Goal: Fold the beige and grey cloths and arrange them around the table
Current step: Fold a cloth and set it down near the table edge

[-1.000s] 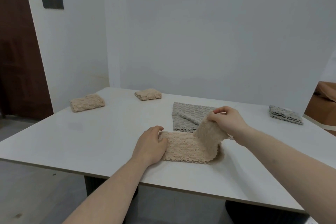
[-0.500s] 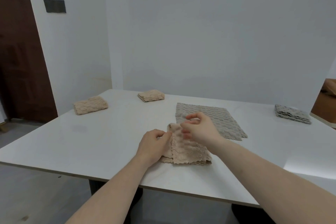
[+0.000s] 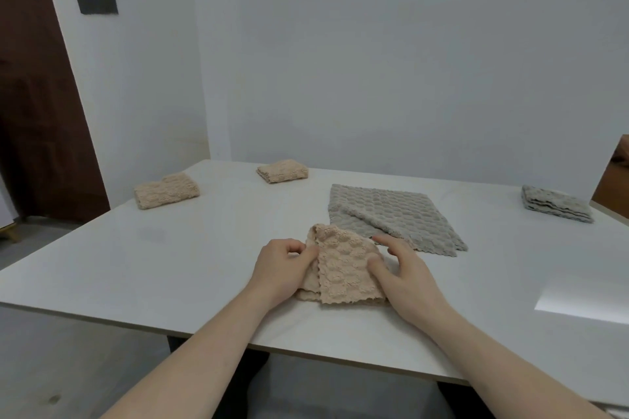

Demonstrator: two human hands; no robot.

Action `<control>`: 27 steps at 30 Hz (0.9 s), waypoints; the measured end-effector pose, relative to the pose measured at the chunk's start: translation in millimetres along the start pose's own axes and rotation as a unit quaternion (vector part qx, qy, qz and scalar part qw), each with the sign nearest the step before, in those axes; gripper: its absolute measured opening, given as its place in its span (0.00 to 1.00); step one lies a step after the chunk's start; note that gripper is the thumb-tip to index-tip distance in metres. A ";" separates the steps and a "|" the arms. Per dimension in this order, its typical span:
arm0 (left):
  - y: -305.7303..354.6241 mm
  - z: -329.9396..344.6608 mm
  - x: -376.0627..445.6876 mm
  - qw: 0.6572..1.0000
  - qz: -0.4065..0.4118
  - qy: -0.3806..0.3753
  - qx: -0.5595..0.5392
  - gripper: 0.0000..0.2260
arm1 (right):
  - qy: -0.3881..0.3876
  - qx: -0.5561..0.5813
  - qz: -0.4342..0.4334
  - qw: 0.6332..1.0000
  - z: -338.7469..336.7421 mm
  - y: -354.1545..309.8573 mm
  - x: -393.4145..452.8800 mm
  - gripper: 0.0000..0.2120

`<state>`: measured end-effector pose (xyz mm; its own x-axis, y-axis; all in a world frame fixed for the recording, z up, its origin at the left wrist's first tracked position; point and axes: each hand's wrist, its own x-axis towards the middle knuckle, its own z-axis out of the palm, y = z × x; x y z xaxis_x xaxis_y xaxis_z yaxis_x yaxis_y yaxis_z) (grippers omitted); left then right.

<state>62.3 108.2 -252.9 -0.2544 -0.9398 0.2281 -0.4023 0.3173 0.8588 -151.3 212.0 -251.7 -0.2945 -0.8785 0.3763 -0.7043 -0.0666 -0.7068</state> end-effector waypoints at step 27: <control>0.1 4.5 -5.0 0.984 0.142 0.066 0.082 0.16 | -0.145 -0.209 -0.023 0.967 3.3 -5.2 -3.6 0.32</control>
<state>59.5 113.5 -256.0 -0.2647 -0.8155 0.5147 -0.4708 0.5751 0.6690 -144.5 213.9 -251.4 -0.1068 -0.9788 0.1748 -0.9295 0.0358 -0.3671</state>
